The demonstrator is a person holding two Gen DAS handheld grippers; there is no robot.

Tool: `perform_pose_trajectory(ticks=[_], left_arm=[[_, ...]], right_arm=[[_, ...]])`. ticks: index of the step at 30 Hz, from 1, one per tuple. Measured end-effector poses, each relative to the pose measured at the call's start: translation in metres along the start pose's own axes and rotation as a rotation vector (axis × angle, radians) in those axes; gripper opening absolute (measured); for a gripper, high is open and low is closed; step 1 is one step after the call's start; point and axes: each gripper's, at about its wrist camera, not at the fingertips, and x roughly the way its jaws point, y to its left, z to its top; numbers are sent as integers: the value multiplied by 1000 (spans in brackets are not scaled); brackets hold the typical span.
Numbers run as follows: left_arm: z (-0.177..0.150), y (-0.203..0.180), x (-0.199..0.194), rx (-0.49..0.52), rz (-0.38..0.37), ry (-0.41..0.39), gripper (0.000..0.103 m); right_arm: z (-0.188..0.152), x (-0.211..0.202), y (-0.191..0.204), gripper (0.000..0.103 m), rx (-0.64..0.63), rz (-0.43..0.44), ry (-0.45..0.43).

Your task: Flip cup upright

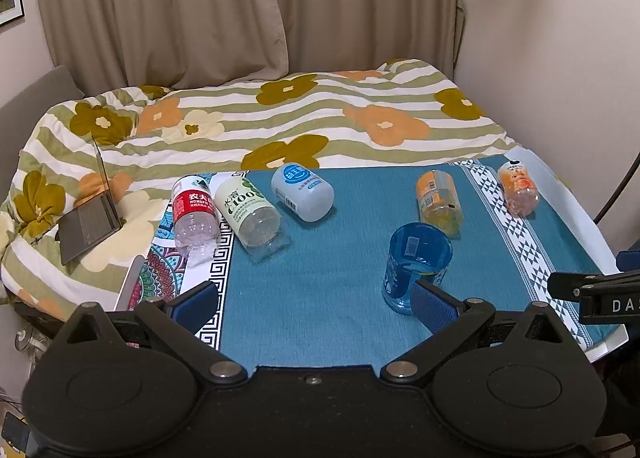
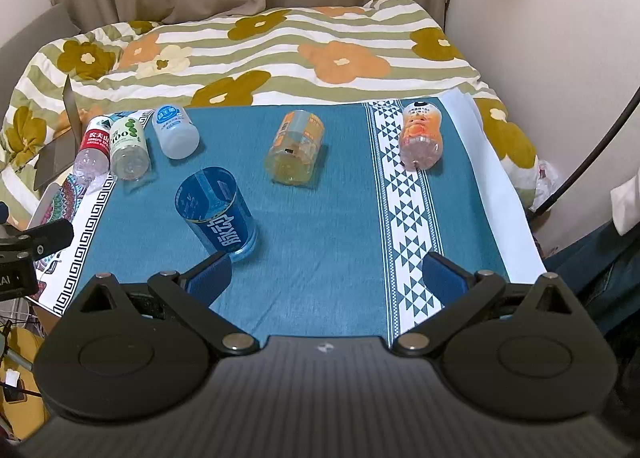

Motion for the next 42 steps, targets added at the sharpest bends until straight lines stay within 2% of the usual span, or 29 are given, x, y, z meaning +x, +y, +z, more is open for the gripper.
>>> perform_pose_trajectory(ticks=[42], left_arm=[[4,4,-1,15,1,-28,103]], right_arm=[[-3,-1,-2,103,10,-9,-2]])
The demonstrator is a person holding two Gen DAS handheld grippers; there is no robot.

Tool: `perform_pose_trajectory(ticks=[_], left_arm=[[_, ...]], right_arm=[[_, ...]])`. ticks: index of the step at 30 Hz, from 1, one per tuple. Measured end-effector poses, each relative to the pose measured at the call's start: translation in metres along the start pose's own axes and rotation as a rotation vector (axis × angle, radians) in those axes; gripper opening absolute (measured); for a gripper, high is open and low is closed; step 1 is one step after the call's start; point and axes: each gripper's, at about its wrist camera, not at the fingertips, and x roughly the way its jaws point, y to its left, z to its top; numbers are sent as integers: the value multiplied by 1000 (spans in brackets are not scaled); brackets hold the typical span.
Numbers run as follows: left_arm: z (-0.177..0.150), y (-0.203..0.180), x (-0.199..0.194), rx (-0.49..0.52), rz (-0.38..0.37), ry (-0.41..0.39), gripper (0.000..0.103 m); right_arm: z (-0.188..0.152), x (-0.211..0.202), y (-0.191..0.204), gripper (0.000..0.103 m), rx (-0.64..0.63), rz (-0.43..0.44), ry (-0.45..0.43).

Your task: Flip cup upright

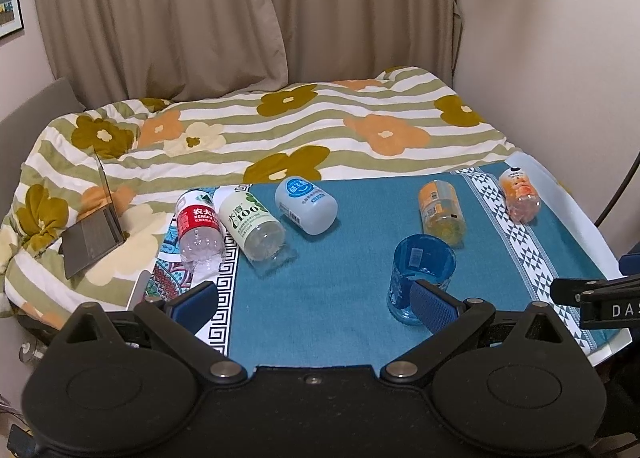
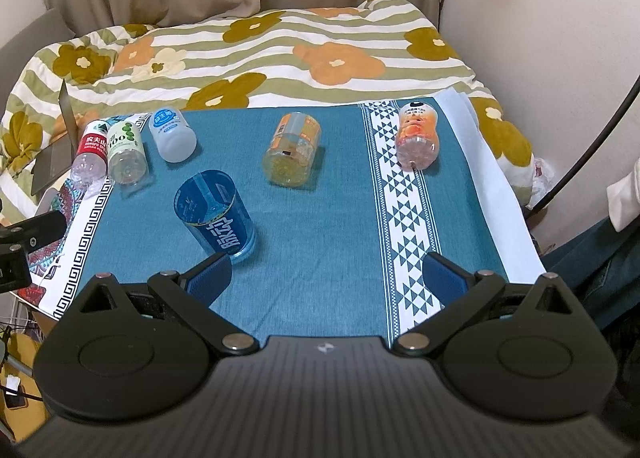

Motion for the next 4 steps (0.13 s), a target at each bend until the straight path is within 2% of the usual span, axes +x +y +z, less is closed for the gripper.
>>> perform_pose_trajectory(ticks=[4], left_arm=[[1,1,0,-7,-1,-4,103]], right_arm=[[0,0,0,103,-5,3,-5]])
